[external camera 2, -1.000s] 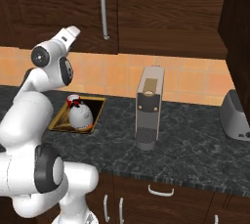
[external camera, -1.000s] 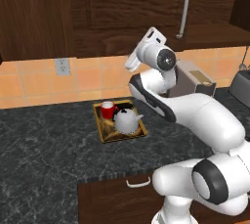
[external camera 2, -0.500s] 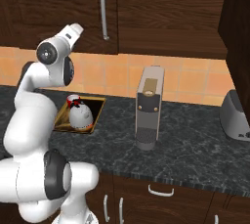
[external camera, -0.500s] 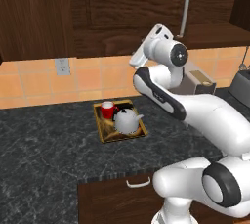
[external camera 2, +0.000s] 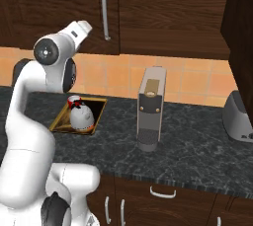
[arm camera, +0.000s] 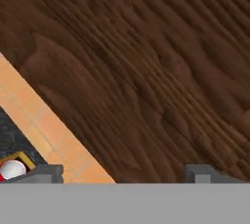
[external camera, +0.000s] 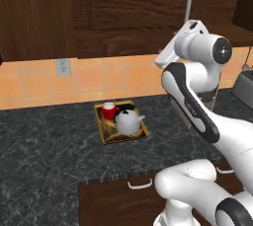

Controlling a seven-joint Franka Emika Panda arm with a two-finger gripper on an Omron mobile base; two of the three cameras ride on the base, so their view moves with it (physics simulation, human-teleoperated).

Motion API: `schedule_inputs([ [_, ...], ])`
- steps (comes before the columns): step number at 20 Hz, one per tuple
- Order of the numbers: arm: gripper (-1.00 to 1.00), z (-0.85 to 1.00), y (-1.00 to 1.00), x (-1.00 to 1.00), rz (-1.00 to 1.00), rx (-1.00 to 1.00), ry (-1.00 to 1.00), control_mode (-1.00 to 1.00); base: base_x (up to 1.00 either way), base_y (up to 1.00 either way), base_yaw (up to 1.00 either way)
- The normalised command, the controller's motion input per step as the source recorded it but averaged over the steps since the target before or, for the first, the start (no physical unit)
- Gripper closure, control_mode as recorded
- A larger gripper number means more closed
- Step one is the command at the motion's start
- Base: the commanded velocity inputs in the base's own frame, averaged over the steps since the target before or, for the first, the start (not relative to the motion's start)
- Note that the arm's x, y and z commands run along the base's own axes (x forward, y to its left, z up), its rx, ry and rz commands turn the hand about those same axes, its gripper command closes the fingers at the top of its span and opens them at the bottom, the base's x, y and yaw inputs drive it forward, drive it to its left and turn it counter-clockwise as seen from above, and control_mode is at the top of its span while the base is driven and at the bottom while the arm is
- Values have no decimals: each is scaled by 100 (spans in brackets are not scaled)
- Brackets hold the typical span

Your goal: Pick the kettle from the counter and place it on the tray. Then pick the mug from the cabinet and place it on the tray. Then close the cabinet doors.

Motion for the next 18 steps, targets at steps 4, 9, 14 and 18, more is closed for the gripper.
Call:
schedule_inputs([
  [4, -100, 2, -45, -73, -22, 3, 31, -100, 0, 0, 0],
  [9, -100, -37, -55, -91, -35, 26, 6, -100, 0, 0, 0],
  [14, -100, -46, -59, -87, -42, 40, 1, -100, 0, 0, 0],
  [18, -100, -38, -54, -50, -22, 44, 0, -100, 0, 0, 0],
])
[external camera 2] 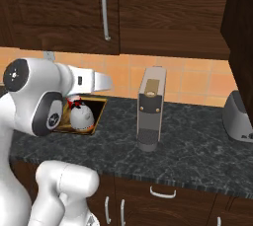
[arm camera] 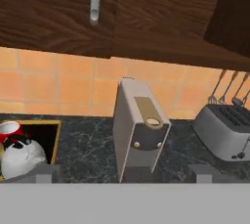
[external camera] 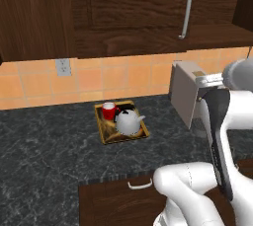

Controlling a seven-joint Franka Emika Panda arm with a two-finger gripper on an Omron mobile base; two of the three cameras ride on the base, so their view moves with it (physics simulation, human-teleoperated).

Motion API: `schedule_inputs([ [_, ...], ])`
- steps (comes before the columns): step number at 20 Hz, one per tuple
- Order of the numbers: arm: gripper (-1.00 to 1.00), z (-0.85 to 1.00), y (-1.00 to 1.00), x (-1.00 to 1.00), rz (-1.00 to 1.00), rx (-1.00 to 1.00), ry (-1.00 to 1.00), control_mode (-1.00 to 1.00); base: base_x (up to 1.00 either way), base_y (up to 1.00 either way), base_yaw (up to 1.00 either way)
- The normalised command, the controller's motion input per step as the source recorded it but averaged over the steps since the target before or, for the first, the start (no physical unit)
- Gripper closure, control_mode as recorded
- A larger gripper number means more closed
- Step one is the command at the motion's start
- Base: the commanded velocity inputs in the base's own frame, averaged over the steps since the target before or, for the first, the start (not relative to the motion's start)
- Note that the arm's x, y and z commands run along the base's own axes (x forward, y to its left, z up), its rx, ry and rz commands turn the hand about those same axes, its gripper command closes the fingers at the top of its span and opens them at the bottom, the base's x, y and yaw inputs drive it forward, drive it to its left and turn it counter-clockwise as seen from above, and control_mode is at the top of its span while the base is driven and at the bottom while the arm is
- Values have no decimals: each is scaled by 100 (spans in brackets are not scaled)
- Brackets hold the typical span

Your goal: Pick the kettle from the counter and place it on the tray. Then pick the mug from the cabinet and place it on the tray. Then close the cabinet doors.

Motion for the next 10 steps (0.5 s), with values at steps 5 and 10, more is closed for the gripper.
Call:
schedule_inputs([
  [5, -100, -22, -56, -31, -12, 37, 0, -100, 0, 0, 0],
  [10, -100, -16, -52, -31, -11, 40, -4, -100, 0, 0, 0],
])
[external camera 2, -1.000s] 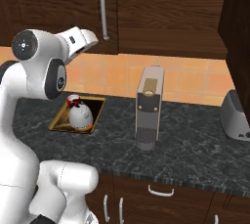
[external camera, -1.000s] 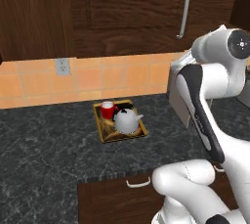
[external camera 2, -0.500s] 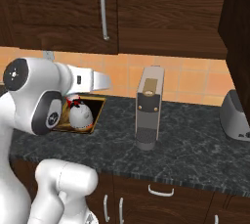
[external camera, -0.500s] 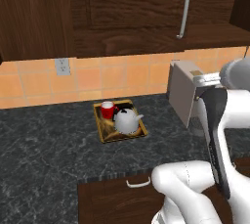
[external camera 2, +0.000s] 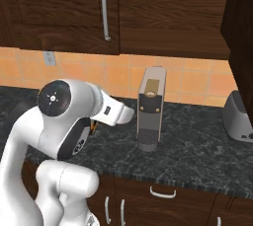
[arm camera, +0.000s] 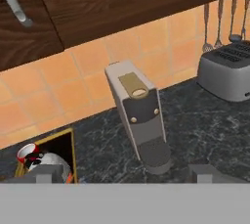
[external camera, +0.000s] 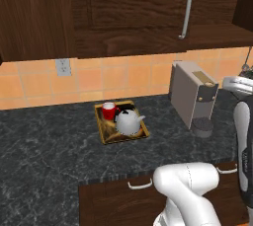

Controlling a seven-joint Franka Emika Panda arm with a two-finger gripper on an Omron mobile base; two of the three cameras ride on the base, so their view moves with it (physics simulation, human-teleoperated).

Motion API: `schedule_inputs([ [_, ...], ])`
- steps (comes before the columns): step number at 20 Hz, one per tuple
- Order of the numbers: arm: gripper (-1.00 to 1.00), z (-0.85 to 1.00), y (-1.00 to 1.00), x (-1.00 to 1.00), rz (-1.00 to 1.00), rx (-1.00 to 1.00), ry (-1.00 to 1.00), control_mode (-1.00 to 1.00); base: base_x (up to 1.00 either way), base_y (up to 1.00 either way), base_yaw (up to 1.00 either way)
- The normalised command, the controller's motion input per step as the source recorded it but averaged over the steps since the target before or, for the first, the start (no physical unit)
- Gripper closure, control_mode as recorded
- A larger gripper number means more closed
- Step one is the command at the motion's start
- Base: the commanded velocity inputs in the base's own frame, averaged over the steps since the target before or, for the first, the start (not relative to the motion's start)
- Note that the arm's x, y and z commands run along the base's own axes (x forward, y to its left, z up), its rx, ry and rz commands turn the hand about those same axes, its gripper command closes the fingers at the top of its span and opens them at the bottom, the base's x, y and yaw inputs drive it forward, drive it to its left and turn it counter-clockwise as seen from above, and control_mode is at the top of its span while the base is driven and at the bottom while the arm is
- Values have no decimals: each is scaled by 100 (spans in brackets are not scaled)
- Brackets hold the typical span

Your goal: Pick the kettle from the counter and place it on the tray. Then pick the mug from the cabinet and place it on the tray. Then close the cabinet doors.

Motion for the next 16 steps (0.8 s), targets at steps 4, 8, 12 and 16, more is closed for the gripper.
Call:
schedule_inputs([
  [4, -100, -2, -61, -24, -1, 41, -10, -100, 0, 0, 0],
  [8, -100, 24, -70, -1, 0, 31, -21, -100, 0, 0, 0],
  [12, -100, 15, -55, 8, 1, 25, -19, -100, 0, 0, 0],
  [16, -100, -14, -41, 7, 2, 5, -5, -100, 0, 0, 0],
])
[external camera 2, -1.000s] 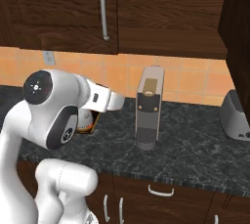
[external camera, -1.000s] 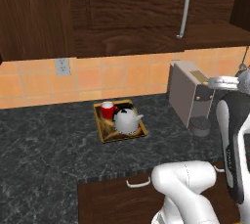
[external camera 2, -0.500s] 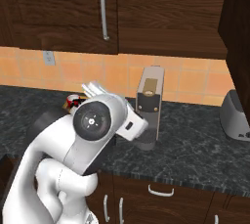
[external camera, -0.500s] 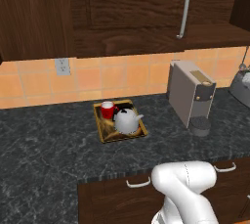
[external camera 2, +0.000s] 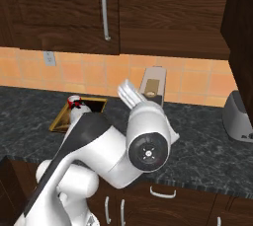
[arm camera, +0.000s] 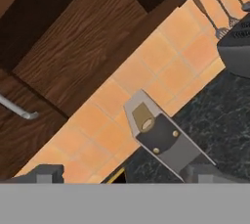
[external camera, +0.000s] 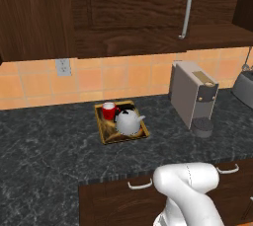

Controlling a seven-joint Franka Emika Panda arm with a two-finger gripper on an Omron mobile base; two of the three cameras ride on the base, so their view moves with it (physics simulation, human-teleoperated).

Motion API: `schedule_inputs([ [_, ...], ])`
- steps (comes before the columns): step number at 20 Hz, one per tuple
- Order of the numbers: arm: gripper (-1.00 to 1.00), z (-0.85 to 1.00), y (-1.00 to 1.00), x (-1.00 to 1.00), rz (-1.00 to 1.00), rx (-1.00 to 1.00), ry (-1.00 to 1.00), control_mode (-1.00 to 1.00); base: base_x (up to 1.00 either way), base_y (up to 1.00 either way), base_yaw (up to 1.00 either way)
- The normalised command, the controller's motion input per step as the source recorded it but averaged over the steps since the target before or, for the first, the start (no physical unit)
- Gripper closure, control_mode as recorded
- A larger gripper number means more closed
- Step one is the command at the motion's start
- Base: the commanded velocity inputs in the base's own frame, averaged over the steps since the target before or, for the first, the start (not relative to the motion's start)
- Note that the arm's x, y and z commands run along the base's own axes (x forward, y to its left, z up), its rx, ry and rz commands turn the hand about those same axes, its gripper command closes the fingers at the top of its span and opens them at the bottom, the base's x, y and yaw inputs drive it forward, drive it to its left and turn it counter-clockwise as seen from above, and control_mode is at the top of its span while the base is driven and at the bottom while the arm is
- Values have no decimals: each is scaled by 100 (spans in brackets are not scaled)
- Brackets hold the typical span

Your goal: Pick the kettle from the counter and place it on the tray. Then pick the mug from the cabinet and place it on the tray. Then close the cabinet doors.

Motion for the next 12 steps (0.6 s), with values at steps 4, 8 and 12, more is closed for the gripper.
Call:
schedule_inputs([
  [4, -100, -9, -35, -2, 4, -1, -10, -100, 0, 0, 0],
  [8, -100, 1, -50, 0, 16, 0, -30, -100, 0, 0, 0],
  [12, -100, 6, -62, -2, 17, 1, -29, -100, 0, 0, 0],
])
